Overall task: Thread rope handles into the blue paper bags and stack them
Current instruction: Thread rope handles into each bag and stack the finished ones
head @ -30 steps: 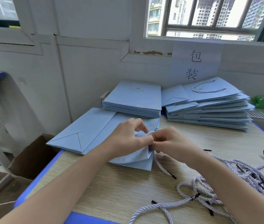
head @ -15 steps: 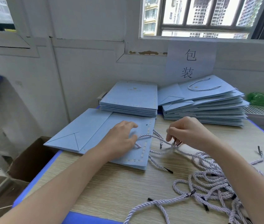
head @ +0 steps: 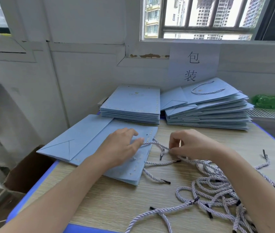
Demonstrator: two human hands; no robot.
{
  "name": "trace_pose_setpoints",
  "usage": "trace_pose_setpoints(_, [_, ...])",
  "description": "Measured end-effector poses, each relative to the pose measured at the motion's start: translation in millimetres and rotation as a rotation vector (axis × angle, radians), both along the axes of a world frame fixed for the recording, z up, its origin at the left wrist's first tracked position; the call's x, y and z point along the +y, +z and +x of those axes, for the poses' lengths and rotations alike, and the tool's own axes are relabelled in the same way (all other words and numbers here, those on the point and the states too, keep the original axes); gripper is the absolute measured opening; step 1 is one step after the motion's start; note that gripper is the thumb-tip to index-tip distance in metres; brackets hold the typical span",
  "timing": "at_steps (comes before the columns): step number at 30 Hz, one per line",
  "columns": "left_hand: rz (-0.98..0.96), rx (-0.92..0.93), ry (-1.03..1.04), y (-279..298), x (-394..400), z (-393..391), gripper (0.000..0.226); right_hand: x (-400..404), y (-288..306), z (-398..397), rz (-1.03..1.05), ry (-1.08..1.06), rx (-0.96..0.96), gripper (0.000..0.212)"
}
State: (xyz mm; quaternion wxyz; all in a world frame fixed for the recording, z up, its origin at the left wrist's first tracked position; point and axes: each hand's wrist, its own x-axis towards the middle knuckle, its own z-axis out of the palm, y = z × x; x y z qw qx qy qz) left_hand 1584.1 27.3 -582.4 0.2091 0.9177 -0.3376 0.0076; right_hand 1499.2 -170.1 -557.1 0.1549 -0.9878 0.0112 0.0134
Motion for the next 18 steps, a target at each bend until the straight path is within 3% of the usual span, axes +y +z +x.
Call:
trace_pose_setpoints(3, [0.051, -0.074, 0.008, 0, -1, -4, 0.055, 1, 0, 2, 0.041, -0.033, -0.153, 0.015])
trace_pose_setpoints(7, [0.08, -0.013, -0.057, 0, -6, -13, 0.09, 11, -1, 6, 0.494, -0.058, -0.322, 0.016])
trace_pose_setpoints(10, [0.086, -0.063, -0.14, -5, -10, -18, 0.092, 16, -3, 8, 0.729, -0.048, -0.296, 0.015])
trace_pose_setpoints(14, [0.056, -0.03, -0.206, -6, -12, -21, 0.09, 15, -9, 11, 0.754, -0.045, -0.244, 0.015])
trace_pose_setpoints(18, [0.091, -0.03, -0.201, -5, -13, -22, 0.083, 15, -16, 14, 0.548, -0.045, -0.219, 0.016])
